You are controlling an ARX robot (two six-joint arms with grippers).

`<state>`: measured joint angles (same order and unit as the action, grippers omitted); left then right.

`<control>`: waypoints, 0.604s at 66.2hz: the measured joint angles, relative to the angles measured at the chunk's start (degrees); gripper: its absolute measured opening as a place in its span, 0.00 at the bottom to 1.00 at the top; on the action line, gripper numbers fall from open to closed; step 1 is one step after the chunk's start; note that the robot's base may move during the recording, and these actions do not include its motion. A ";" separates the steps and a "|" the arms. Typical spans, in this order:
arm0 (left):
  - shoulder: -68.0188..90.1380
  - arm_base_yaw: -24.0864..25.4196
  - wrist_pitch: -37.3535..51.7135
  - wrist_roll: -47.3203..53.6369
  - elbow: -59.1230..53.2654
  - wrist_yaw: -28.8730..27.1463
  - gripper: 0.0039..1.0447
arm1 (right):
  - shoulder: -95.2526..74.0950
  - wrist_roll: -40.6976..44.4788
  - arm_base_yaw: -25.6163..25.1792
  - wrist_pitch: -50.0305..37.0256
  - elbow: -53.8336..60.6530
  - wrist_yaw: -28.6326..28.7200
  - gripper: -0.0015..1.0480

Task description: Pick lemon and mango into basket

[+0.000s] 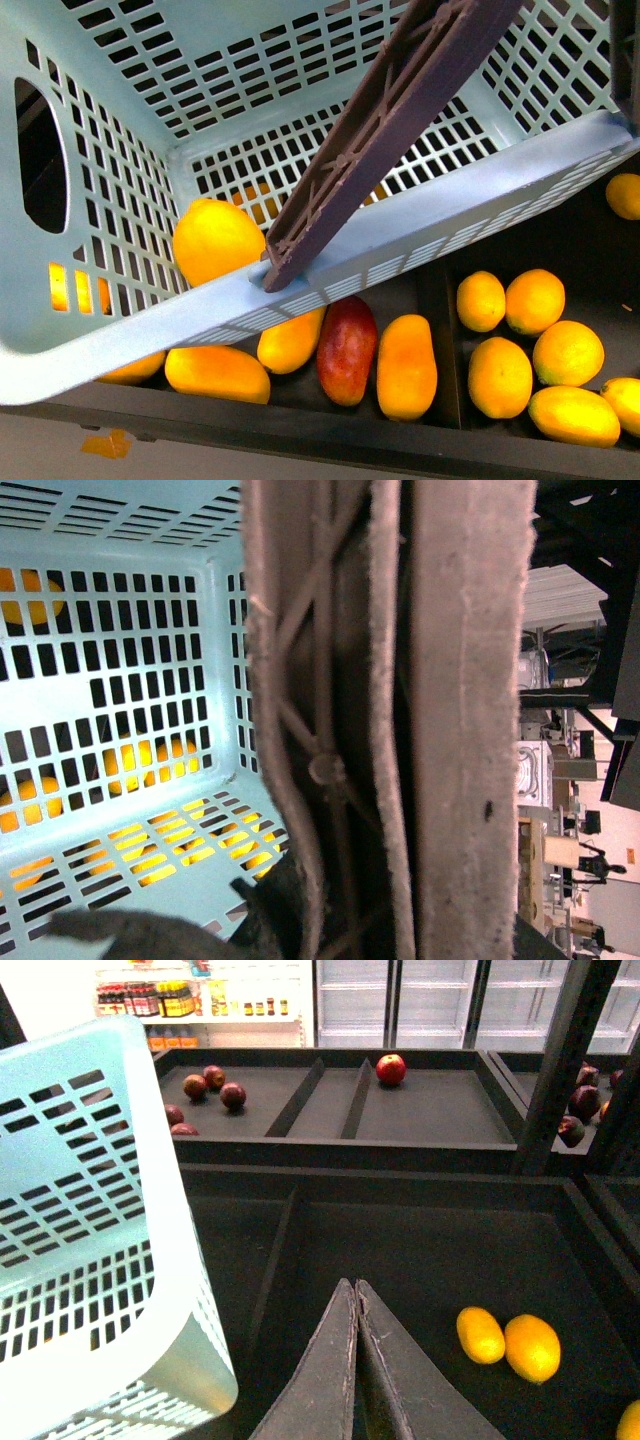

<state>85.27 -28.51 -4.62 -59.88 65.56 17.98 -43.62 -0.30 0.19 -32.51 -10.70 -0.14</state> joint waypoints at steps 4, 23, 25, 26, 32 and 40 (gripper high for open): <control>0.00 0.02 0.00 0.02 0.00 -0.31 0.13 | 1.57 0.00 0.00 0.37 1.20 0.00 0.02; 0.00 0.00 0.00 0.07 0.00 -0.24 0.13 | 10.73 0.00 0.00 4.66 6.23 -0.02 0.02; 0.00 0.00 0.00 0.07 0.00 -0.22 0.13 | 11.52 0.13 0.00 5.07 6.56 0.00 0.04; 0.00 0.00 0.00 -0.02 0.00 -0.20 0.13 | 11.76 0.11 0.00 5.20 6.69 0.00 0.07; 0.00 0.00 0.00 0.00 0.00 -0.15 0.13 | 12.24 0.11 0.00 5.25 6.73 0.00 0.24; 0.00 0.00 0.00 0.02 0.00 -0.22 0.13 | 12.24 0.11 0.00 5.27 6.73 0.00 0.45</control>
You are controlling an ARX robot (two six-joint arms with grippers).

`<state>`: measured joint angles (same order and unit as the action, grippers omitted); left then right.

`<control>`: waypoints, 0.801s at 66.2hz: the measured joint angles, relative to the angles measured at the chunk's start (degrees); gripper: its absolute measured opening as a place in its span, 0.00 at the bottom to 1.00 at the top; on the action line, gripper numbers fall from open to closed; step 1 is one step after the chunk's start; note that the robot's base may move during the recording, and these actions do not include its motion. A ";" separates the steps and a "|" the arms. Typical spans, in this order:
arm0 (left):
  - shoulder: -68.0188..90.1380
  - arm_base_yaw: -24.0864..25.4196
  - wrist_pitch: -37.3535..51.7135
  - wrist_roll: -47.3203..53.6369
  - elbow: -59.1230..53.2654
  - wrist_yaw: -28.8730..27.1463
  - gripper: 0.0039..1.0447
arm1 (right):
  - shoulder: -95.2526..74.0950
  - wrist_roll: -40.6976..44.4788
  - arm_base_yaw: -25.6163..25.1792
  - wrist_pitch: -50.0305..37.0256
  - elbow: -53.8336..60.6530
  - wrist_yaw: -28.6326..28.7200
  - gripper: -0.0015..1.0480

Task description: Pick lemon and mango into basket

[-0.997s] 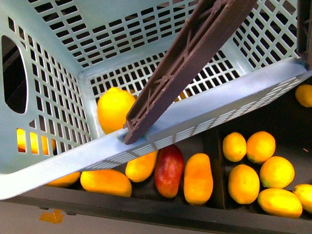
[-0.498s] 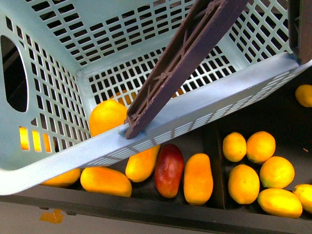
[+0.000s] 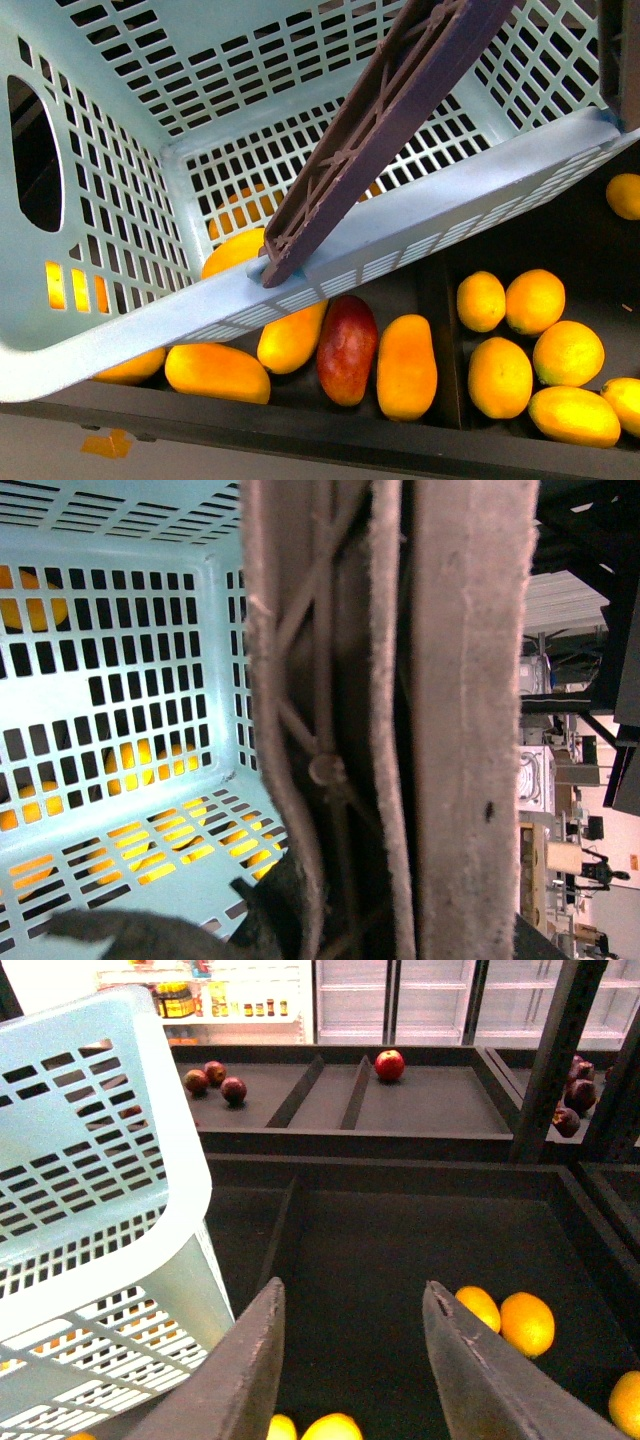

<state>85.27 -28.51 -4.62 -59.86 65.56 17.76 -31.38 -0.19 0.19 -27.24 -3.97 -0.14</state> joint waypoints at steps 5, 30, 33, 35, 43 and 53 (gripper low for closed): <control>0.00 0.00 0.00 0.00 0.00 0.02 0.13 | 0.00 0.00 0.00 0.00 0.00 -0.02 0.59; 0.07 -0.35 0.00 -0.39 0.13 0.13 0.13 | 0.07 0.00 -0.15 0.00 0.02 0.04 0.92; 0.07 -0.28 0.00 -0.39 0.13 0.04 0.13 | 0.02 0.00 -0.15 0.00 0.07 0.09 0.92; 0.07 -0.24 -0.02 -0.33 0.13 -0.15 0.13 | 0.04 0.00 -0.15 0.00 0.09 0.11 0.92; 0.07 -0.17 -0.02 0.00 0.11 -0.39 0.13 | 0.09 0.00 -0.15 0.02 0.13 0.15 0.92; 0.07 -0.17 -0.04 -0.07 0.13 0.00 0.13 | 0.09 0.00 -0.15 0.02 0.13 0.07 0.92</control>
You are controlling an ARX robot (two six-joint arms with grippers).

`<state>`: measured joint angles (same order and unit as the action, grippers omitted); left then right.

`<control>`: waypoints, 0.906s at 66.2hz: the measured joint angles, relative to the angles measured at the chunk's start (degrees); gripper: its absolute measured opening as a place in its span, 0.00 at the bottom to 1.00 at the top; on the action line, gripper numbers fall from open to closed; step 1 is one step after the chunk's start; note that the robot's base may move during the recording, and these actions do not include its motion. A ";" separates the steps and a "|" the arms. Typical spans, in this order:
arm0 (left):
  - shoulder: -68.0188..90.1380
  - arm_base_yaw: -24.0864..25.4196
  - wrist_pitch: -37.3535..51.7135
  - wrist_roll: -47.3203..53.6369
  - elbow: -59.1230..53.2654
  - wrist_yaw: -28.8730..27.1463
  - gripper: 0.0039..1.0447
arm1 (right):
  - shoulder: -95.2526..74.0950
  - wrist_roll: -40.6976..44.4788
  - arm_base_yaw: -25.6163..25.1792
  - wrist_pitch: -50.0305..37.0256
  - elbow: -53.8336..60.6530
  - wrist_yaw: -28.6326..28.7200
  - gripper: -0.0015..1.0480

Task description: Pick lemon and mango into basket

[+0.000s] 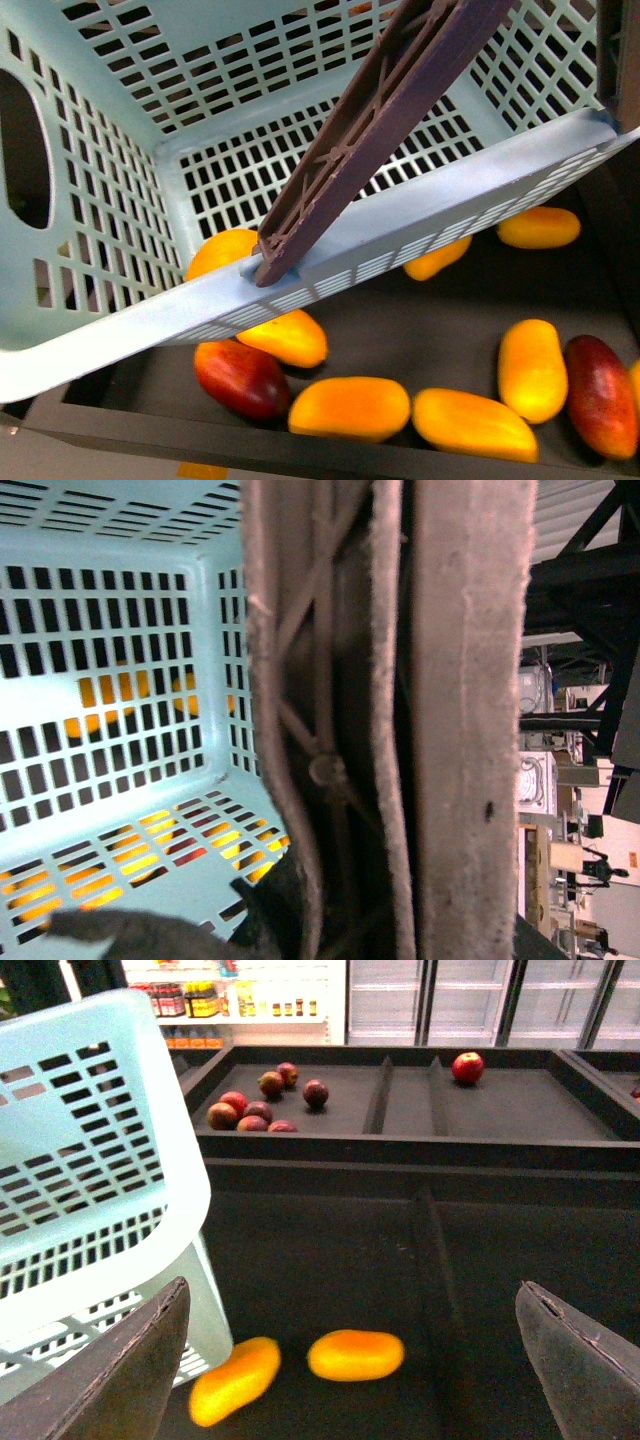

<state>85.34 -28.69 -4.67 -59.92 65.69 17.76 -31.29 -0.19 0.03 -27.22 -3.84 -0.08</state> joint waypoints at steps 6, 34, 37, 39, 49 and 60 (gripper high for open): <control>0.00 -0.02 0.00 0.09 0.02 0.26 0.13 | 0.00 0.00 0.00 0.00 0.02 0.07 0.92; -0.04 0.61 -0.07 0.61 0.04 -0.48 0.13 | 0.07 0.00 0.02 0.02 0.02 0.13 0.92; -0.04 0.44 -0.07 0.42 0.04 -0.09 0.13 | -2.40 -4.33 1.18 10.40 -3.63 -6.23 0.92; -0.04 0.42 -0.07 0.46 0.04 0.04 0.13 | -6.99 -10.88 0.66 21.86 -8.94 -11.19 0.92; 0.02 -0.11 -0.07 0.11 0.17 0.72 0.13 | -28.50 -24.63 -7.98 29.64 -18.97 -8.74 0.92; 0.04 0.07 -0.07 0.04 0.17 -0.48 0.13 | -52.02 -27.67 -14.05 16.96 -27.98 -3.17 0.92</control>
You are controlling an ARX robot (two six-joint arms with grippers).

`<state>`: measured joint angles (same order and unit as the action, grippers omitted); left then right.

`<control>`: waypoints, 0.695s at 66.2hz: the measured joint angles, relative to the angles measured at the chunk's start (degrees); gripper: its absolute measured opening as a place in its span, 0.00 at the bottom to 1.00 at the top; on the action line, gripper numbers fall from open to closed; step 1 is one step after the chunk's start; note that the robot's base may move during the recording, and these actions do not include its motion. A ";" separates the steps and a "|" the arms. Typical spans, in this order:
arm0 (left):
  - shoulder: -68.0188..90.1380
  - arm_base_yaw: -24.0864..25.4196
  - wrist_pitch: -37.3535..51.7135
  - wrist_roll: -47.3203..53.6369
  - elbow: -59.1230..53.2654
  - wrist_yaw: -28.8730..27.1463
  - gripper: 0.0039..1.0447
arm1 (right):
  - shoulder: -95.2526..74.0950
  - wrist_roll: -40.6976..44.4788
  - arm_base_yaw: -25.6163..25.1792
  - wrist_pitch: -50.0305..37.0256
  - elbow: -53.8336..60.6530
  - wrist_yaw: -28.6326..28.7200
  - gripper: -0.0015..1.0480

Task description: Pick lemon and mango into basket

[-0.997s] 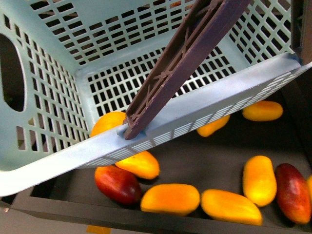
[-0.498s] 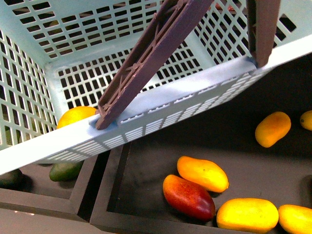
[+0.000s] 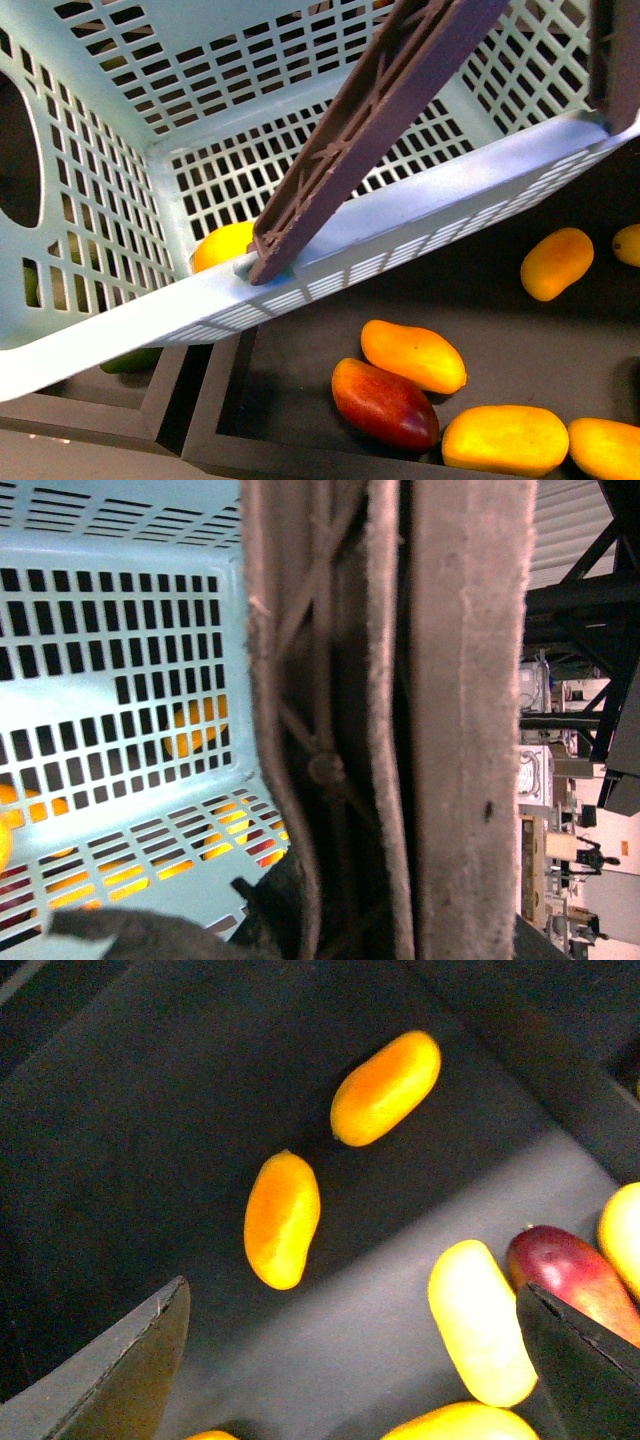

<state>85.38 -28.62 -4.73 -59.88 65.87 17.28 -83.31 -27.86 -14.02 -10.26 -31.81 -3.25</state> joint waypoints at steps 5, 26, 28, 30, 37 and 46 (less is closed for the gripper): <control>0.00 0.13 0.00 0.20 0.00 -0.35 0.13 | -10.36 -0.22 0.15 -2.91 -3.69 1.64 0.92; 0.00 0.11 0.00 0.09 0.00 0.70 0.13 | -35.91 -3.32 6.21 -4.63 -14.80 1.57 0.92; 0.00 0.11 0.00 0.07 0.00 0.74 0.13 | -37.59 -4.02 6.84 -4.20 -16.09 1.57 0.92; 0.00 0.11 0.00 0.07 0.00 0.72 0.13 | -39.12 -4.50 7.45 -3.72 -17.44 1.53 0.92; 0.00 0.11 0.00 0.07 0.00 0.68 0.13 | -43.06 -6.45 8.90 -1.84 -21.92 0.87 0.92; 0.00 0.11 0.00 0.09 0.00 0.28 0.13 | -47.58 -8.96 10.12 0.92 -28.09 -0.07 0.92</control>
<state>85.38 -28.51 -4.73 -59.79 65.87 17.56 -130.89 -36.82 -3.90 -9.34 -59.90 -3.31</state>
